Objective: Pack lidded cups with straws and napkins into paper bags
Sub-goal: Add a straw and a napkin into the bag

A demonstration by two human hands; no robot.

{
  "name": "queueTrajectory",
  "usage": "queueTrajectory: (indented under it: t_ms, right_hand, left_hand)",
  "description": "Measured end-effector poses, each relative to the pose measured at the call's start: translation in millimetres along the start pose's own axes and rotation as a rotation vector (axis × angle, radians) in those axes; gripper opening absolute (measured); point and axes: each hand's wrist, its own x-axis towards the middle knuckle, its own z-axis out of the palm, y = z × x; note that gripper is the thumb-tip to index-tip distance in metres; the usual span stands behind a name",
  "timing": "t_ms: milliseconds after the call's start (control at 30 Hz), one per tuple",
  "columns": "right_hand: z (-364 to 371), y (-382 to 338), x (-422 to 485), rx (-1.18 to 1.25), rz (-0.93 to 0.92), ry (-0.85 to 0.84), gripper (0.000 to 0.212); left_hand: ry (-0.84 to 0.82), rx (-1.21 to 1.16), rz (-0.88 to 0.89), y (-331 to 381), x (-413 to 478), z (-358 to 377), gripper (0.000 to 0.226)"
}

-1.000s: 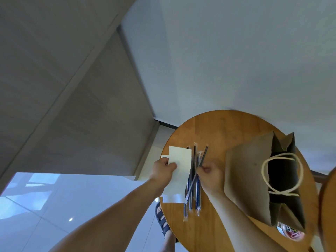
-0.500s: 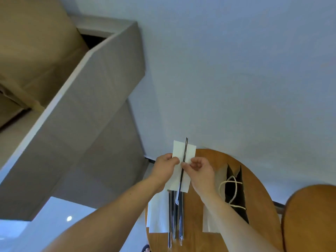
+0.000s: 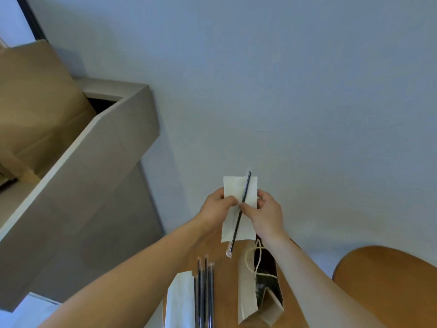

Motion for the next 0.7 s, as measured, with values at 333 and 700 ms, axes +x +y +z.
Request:
queueTrajectory:
  t_ms: [333,700]
  right_hand:
    - [-71,10,39,-0.203,-0.03,0.227,0.011]
    - [-37,74,30,-0.642,0.088,-0.12,0.016]
  left_hand:
    - [-0.585,0.857,-0.35,-105,-19,30,0.058]
    - [-0.176,0.798,-0.406,-140,-22,76,0.029]
